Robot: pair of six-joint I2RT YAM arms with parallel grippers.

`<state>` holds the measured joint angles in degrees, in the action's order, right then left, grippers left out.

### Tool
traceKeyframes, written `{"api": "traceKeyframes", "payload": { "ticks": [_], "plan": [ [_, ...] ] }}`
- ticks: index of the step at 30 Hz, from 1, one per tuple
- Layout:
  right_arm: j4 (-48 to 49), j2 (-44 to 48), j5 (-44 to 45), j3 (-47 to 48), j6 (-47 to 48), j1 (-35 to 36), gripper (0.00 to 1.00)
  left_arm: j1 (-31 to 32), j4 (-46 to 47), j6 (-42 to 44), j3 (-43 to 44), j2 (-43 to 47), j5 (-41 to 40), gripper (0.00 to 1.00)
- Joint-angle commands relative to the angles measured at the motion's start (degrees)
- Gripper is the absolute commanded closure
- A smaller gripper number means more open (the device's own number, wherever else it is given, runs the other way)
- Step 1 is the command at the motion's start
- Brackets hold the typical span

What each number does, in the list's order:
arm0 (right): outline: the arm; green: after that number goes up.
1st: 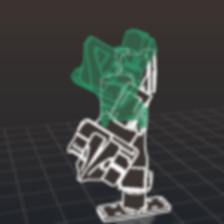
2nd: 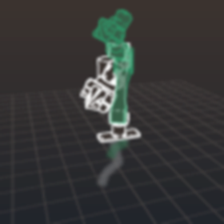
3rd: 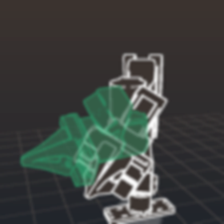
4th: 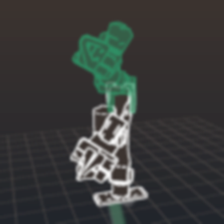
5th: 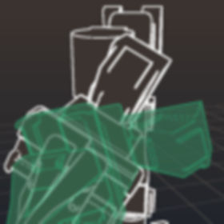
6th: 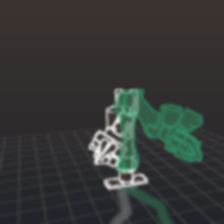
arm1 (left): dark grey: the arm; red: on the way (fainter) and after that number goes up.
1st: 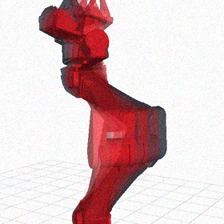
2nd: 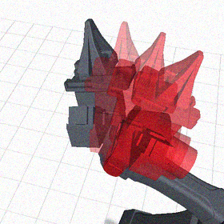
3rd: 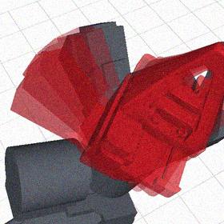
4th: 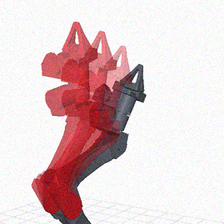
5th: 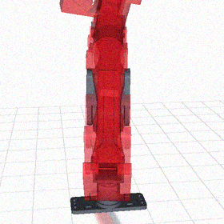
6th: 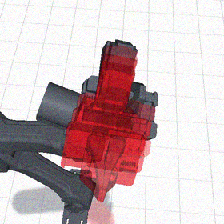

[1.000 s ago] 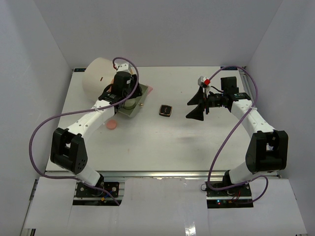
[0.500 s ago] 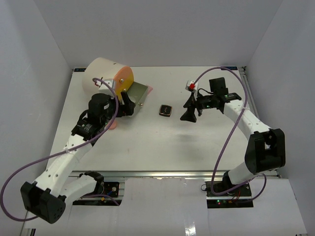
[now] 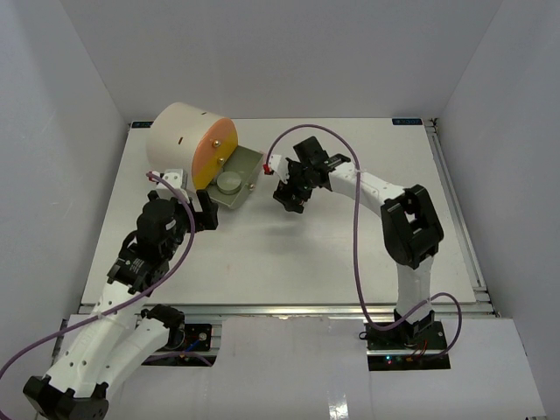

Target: Organize the makeup

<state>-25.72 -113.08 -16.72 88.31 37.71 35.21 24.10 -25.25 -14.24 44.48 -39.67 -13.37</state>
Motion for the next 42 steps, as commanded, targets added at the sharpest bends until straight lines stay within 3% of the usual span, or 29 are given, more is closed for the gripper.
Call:
{"api": "traceKeyframes", "payload": {
  "ticks": [1, 11, 33, 39, 40, 42],
  "plan": [
    [-5.9, -8.78, 7.39, 13.6, 5.61, 0.56, 0.1, -0.37, 0.82, 1.15, -2.46, 4.33, -3.77, 0.02],
    [-10.93, -15.5, 6.49, 21.08, 6.31, 0.38, 0.1, -0.37, 1.43, 1.06, -3.7, 6.62, -4.39, 0.02],
    [-12.69, -18.13, 2.06, 20.17, 6.75, -3.2, 0.09, -0.37, 1.62, 0.89, -4.05, 6.28, -3.69, 0.02],
    [-12.7, -17.68, 0.35, 18.73, 6.93, -3.74, 0.02, -0.37, 1.7, 0.88, -4.04, 6.01, -3.42, 0.02],
    [-12.76, -17.49, 0.15, 18.66, 6.93, -3.68, 0.06, -0.37, 1.7, 0.88, -3.98, 6.01, -3.42, 0.02],
    [-12.78, -17.02, -1.17, 18.65, 6.76, -3.66, 0.27, -0.37, 1.78, 0.88, -3.97, 6.09, -3.42, 0.02]
  ]
}}
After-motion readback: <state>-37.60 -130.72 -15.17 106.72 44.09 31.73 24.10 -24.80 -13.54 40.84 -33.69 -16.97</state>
